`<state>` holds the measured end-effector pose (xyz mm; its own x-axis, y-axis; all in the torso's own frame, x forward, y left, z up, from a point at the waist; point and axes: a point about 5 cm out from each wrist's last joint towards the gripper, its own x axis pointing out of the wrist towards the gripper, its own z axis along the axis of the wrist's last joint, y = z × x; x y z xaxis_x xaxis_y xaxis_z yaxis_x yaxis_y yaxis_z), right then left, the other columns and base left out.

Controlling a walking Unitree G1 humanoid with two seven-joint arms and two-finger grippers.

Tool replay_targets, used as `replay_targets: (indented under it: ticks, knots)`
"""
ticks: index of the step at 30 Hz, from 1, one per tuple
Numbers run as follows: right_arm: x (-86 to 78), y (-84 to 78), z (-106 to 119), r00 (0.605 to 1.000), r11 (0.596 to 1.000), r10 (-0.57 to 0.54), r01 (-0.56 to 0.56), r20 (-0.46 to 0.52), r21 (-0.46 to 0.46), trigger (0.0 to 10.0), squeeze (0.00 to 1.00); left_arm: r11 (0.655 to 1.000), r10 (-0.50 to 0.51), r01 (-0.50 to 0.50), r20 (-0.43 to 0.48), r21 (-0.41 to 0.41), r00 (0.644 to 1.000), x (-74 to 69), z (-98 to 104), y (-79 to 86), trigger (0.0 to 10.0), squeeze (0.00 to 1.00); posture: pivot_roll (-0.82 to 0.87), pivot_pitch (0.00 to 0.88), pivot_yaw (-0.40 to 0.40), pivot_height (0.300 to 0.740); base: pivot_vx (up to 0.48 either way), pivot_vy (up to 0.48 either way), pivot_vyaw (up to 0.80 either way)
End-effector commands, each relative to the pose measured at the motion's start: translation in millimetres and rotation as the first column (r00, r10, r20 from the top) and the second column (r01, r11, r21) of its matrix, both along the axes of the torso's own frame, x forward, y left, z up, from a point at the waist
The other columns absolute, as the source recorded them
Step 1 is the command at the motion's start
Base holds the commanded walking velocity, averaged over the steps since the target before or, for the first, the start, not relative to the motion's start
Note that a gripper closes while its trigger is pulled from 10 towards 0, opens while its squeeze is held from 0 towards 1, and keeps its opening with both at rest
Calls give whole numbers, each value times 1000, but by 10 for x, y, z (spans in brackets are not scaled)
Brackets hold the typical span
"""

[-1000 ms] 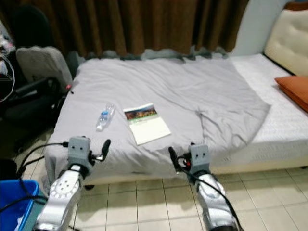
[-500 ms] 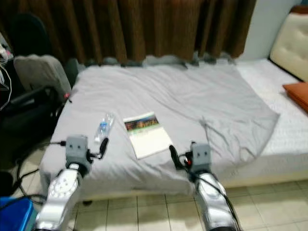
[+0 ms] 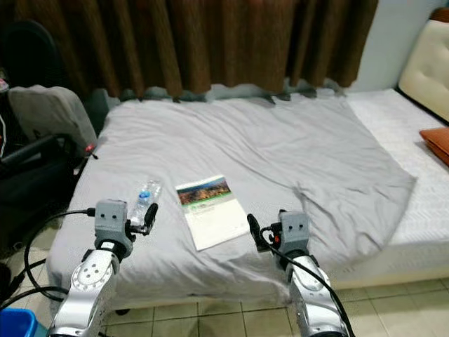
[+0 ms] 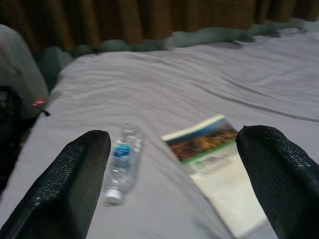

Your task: Clean up the room

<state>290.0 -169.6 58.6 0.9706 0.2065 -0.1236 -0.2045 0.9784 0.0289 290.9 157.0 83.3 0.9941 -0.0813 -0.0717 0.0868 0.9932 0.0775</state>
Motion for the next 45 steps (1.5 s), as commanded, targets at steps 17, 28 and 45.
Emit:
replay_targets:
  ticks: [17, 28, 45]
  knots:
    - [0, 130, -28, 998, 998, 56, -56, -24, -2, 10000, 106, 1000, -9, 9, -20, 17, 1000, 40, 5, 16, 10000, 0, 7, 38, -1, 740, 429, 0, 0]
    - [-73, 162, -95, 993, 995, 98, -99, -60, -13, 10000, 0, 999, 7, -4, -52, 47, 999, 82, -37, 98, 10000, 0, -12, 46, 10, 740, 425, 23, 0]
    - [-61, 186, -111, 991, 993, 116, -116, -73, 1, 10000, 0, 998, 11, -8, -66, 55, 998, 48, -106, -17, 10000, 0, -7, 24, 1, 740, 22, 17, 368]
